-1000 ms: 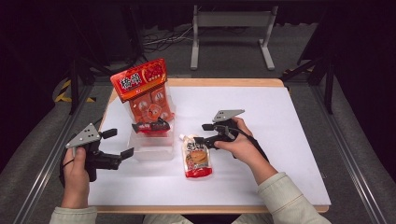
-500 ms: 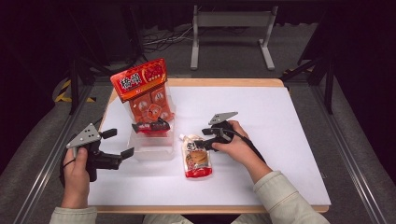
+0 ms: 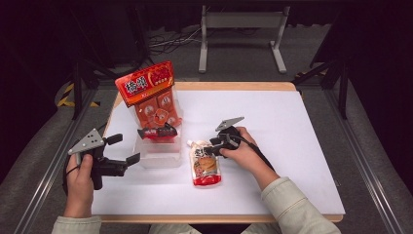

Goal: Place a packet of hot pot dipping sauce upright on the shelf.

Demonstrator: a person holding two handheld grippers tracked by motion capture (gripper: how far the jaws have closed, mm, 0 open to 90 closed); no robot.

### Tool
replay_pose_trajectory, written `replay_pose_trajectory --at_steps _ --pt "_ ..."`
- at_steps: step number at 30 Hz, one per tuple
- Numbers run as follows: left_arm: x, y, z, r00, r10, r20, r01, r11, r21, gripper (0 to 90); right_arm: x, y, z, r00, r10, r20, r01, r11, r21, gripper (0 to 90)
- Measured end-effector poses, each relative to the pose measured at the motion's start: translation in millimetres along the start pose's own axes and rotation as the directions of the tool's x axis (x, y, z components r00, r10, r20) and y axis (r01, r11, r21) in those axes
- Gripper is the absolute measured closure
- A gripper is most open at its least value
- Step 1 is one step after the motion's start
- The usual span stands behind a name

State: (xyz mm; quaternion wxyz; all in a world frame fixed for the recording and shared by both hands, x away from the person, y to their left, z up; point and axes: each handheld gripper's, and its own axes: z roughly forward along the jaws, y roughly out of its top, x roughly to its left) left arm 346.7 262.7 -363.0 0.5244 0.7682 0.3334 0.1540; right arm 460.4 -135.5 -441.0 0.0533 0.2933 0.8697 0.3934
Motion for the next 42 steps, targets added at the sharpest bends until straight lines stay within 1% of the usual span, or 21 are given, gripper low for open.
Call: replay_pose_trajectory --at_steps 10,12,15,17,19,20,22,23,24,25,26,28,31,32,34,36,37,38,39,40,42 --pt "-0.4 -0.4 0.9 1.0 0.003 -0.005 -0.003 1.0 0.008 2.3 2.6 0.8 2.9 0.9996 -0.013 0.024 0.012 1.0 0.022 51.5" --pt "-0.5 -0.3 1.1 1.0 0.004 -0.004 -0.004 1.0 0.009 2.3 3.6 1.2 3.1 0.9991 -0.025 0.034 0.024 0.999 0.03 54.3" --pt "-0.6 -0.2 1.5 1.0 0.008 -0.002 -0.008 0.9999 0.011 2.3 7.1 0.5 3.5 0.9964 -0.047 0.07 0.045 0.999 0.03 59.4" --pt "-0.8 -0.2 1.8 1.0 0.008 -0.001 -0.008 0.9999 0.013 2.3 9.7 -0.3 3.8 0.995 -0.062 0.078 0.06 0.998 0.03 63.2" --pt "-0.8 0.0 2.3 0.9999 0.011 -0.001 -0.011 0.9999 0.011 2.3 11.0 -0.8 4.1 0.9941 -0.066 0.087 0.064 0.998 0.028 66.3" --pt "-1.3 0.0 2.5 1.0 0.006 0.0 -0.006 0.9999 0.011 2.3 11.5 -1.0 4.2 0.9942 -0.062 0.088 0.06 0.998 0.026 68.0" --pt "-1.5 0.1 2.8 1.0 0.007 0.001 -0.007 0.9999 0.01 2.3 12.3 -1.4 4.3 0.9945 -0.056 0.089 0.054 0.998 0.024 71.9" --pt "-1.5 0.1 2.9 1.0 0.007 0.001 -0.007 0.9999 0.011 2.3 12.5 -1.5 4.2 0.9952 -0.051 0.084 0.049 0.999 0.023 76.3" --pt "-1.6 0.1 3.1 1.0 0.007 0.0 -0.007 0.9999 0.011 2.3 12.6 -1.8 4.3 0.997 -0.036 0.068 0.035 0.999 0.021 81.5" --pt "-1.3 0.2 3.1 0.9999 0.012 0.0 -0.012 0.9999 0.012 2.3 12.9 -2.0 4.4 0.998 -0.025 0.059 0.024 0.999 0.021 83.6" --pt "-1.3 0.2 3.2 0.9999 0.012 0.002 -0.012 0.9999 0.012 2.3 13.0 -2.0 4.5 0.9981 -0.025 0.056 0.024 0.999 0.021 84.9" --pt "-1.4 0.0 3.4 0.9999 0.012 0.002 -0.012 0.9999 0.011 2.3 13.0 -1.9 4.5 0.9985 -0.023 0.049 0.022 1.0 0.022 86.2" --pt "-1.6 -0.2 3.7 0.9999 0.009 0.004 -0.01 0.9999 0.007 2.3 10.2 -1.4 3.4 0.9996 0.012 0.027 -0.013 1.0 0.012 87.4" --pt "-2.1 -0.4 3.6 1.0 0.002 0.005 -0.002 1.0 0.006 2.3 10.1 -0.7 2.5 0.9996 0.016 0.024 -0.016 1.0 0.012 87.6" --pt "-1.7 -0.1 3.0 1.0 0.007 0.004 -0.007 1.0 0.003 2.3 10.9 1.1 0.1 0.9997 0.015 0.021 -0.015 1.0 0.003 87.8" --pt "-2.1 -0.2 2.3 1.0 -0.006 0.003 0.006 1.0 -0.002 2.3 11.7 2.9 -3.4 0.9997 0.018 0.017 -0.018 1.0 -0.011 88.0" --pt "-1.9 0.0 1.9 1.0 -0.004 0.001 0.004 1.0 -0.004 2.3 11.7 3.7 -6.0 0.9997 0.024 0.008 -0.024 1.0 -0.019 88.1" --pt "-2.3 0.1 1.8 0.9999 -0.011 0.001 0.011 0.9999 -0.006 2.3 11.6 4.7 -8.7 0.9994 0.035 0.002 -0.035 0.999 -0.03 88.1" --pt "-2.3 0.3 1.7 1.0 -0.009 -0.001 0.009 0.9999 -0.01 2.3 10.7 7.0 -15.2 0.9984 0.053 -0.019 -0.054 0.998 -0.045 88.2" --pt "-2.4 0.6 1.6 1.0 -0.007 -0.004 0.007 0.9999 -0.014 2.3 10.7 7.0 -15.2 0.9984 0.053 -0.019 -0.054 0.998 -0.045 88.2" --pt "-3.0 1.2 1.7 0.9999 -0.011 -0.005 0.011 0.9997 -0.022 2.3 11.2 9.1 -21.1 0.997 0.068 -0.036 -0.07 0.996 -0.058 88.3"
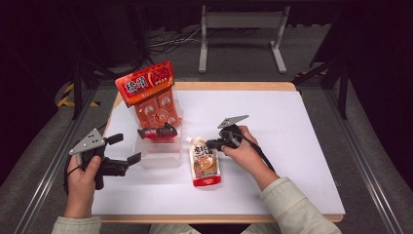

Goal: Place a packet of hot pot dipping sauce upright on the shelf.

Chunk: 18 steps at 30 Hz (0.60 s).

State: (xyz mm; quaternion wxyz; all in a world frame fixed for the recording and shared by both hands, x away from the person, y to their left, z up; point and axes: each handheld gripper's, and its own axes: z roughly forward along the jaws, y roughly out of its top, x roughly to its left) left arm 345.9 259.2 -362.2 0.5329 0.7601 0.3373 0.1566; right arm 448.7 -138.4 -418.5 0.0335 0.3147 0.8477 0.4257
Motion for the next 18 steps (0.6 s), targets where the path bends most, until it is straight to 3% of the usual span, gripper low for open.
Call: replay_pose_trajectory --at_steps 11,18 --pt "-5.9 3.6 1.7 0.9998 0.018 0.004 -0.018 0.9998 -0.002 2.3 14.4 6.5 -29.7 0.9977 -0.021 -0.064 0.016 0.996 -0.083 88.6" --pt "-11.7 6.7 3.1 0.999 0.044 0.006 -0.044 0.999 -0.003 2.3 30.9 8.3 -47.5 0.9919 -0.08 -0.099 0.066 0.988 -0.142 88.8"
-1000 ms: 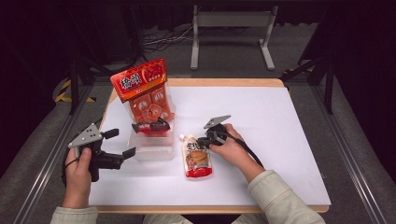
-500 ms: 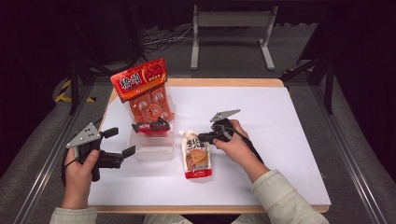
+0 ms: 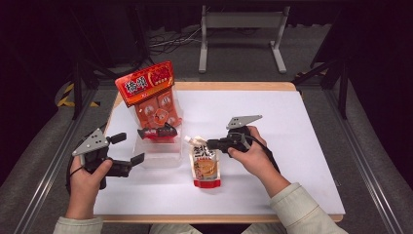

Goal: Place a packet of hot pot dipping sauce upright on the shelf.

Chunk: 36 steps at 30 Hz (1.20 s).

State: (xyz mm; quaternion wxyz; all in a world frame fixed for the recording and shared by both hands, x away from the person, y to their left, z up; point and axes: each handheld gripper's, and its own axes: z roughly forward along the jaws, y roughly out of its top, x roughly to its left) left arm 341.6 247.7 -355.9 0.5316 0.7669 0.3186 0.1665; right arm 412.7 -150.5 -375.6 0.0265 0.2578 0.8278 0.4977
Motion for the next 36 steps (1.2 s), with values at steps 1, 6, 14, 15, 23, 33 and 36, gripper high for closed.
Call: replay_pose_trajectory --at_steps 1,6,14,15,23,33,36 --pt "-0.8 0.8 -0.1 1.0 0.008 0.0 -0.008 1.0 0.003 2.4 2.6 0.4 -2.4 0.9998 -0.01 -0.02 0.009 1.0 -0.013 88.8" --pt "-5.5 3.1 2.9 0.9996 0.021 0.018 -0.021 0.9998 -0.007 2.3 13.6 2.6 -14.6 0.9977 -0.033 -0.059 0.03 0.998 -0.053 89.0" --pt "-10.7 3.6 9.7 0.9989 0.012 0.046 -0.011 0.9997 -0.02 2.5 21.0 6.4 -32.0 0.9961 -0.067 -0.057 0.062 0.994 -0.091 89.0" --pt "-10.8 3.9 10.6 0.9984 0.019 0.054 -0.018 0.9996 -0.023 2.5 21.0 6.4 -32.0 0.9961 -0.067 -0.057 0.062 0.994 -0.091 89.0" --pt "-19.6 7.2 20.1 0.9971 0.034 0.068 -0.031 0.9985 -0.045 3.2 23.4 10.0 -42.9 0.995 -0.078 -0.063 0.069 0.989 -0.128 89.0" --pt "-30.9 12.5 28.9 0.9902 0.051 0.13 -0.037 0.9935 -0.108 7.2 37.2 20.8 -49.5 0.99 -0.115 -0.082 0.099 0.98 -0.172 89.1" --pt "-37.0 14.5 32.6 0.9831 0.072 0.168 -0.05 0.99 -0.132 10.3 40.5 23.4 -50.0 0.9884 -0.124 -0.087 0.106 0.977 -0.185 89.1"
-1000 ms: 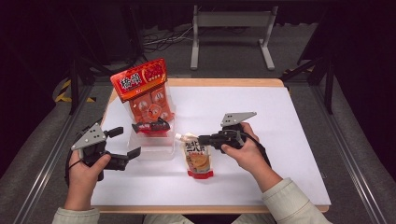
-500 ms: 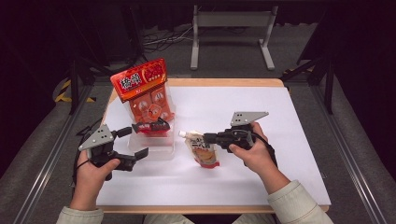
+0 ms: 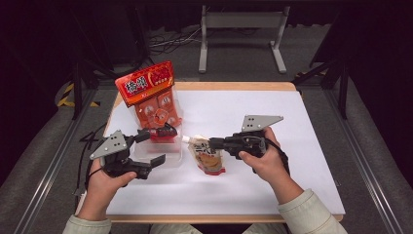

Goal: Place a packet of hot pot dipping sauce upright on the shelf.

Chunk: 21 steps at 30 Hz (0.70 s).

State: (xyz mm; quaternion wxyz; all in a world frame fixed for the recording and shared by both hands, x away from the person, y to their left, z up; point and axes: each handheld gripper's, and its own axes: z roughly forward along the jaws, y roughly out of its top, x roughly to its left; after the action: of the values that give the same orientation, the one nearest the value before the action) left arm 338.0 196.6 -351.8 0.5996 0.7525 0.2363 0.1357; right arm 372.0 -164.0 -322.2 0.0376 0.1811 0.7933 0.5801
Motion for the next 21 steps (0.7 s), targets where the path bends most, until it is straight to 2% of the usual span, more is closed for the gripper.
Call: replay_pose_trajectory --at_steps 4,11,15,21 --pt "-7.4 2.6 7.5 0.9993 0.019 0.031 -0.019 0.9998 0.004 12.0 4.6 3.8 0.2 0.9999 -0.01 -0.013 0.01 1.0 -0.022 89.1" --pt "-11.3 -0.4 23.8 0.9962 0.045 0.075 -0.047 0.9986 0.022 20.6 11.0 8.4 1.8 0.9991 -0.025 -0.034 0.023 0.998 -0.059 89.1" --pt "-13.7 -0.5 30.7 0.9929 0.041 0.112 -0.041 0.9992 0.001 21.7 12.7 8.9 3.1 0.9985 -0.027 -0.047 0.024 0.997 -0.073 89.1" --pt "-16.5 -3.2 41.7 0.9867 0.034 0.159 -0.036 0.9993 0.011 21.3 17.6 8.8 7.4 0.9975 -0.035 -0.061 0.029 0.996 -0.09 89.1"
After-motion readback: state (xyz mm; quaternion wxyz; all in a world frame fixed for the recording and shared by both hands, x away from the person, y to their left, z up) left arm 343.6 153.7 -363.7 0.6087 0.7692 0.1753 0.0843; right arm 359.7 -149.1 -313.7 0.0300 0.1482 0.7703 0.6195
